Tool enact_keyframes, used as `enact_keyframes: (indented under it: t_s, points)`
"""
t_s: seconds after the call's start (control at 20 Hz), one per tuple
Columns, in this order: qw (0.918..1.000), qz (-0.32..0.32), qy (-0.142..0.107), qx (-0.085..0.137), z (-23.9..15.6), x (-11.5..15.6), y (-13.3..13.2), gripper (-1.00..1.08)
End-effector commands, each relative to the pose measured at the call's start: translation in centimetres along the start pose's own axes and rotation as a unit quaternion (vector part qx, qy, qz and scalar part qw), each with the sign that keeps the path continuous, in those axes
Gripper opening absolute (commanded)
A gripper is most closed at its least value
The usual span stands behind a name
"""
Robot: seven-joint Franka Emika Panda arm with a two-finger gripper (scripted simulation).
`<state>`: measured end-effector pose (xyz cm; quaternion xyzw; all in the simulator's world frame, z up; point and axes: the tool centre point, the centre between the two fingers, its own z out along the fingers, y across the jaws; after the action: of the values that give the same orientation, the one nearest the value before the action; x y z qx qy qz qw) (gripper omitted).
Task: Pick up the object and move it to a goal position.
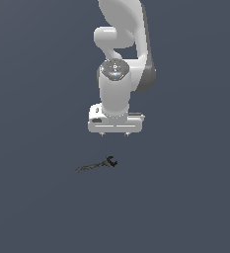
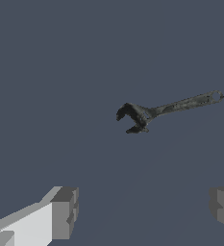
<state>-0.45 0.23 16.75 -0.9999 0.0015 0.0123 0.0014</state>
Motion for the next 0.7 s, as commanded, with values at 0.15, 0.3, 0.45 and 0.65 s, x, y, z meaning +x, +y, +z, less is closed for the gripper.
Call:
enact_keyframes:
  t_s: [0.15,0.3,0.45,0.65]
  points:
    - [1.0,-0.003,0.003,0.002,-0.3,0.1,-0.3,1.0]
    - [0.9999,-0.011,0.011,0.007,-1.0,0.5,-0.9,1.0]
    - [0.9997,-0.018,0.016,0.009,-1.5,0.6,-1.4,1.0]
    - [0.9997,-0.018,0.016,0.009,-1.5,0.6,-1.3,1.0]
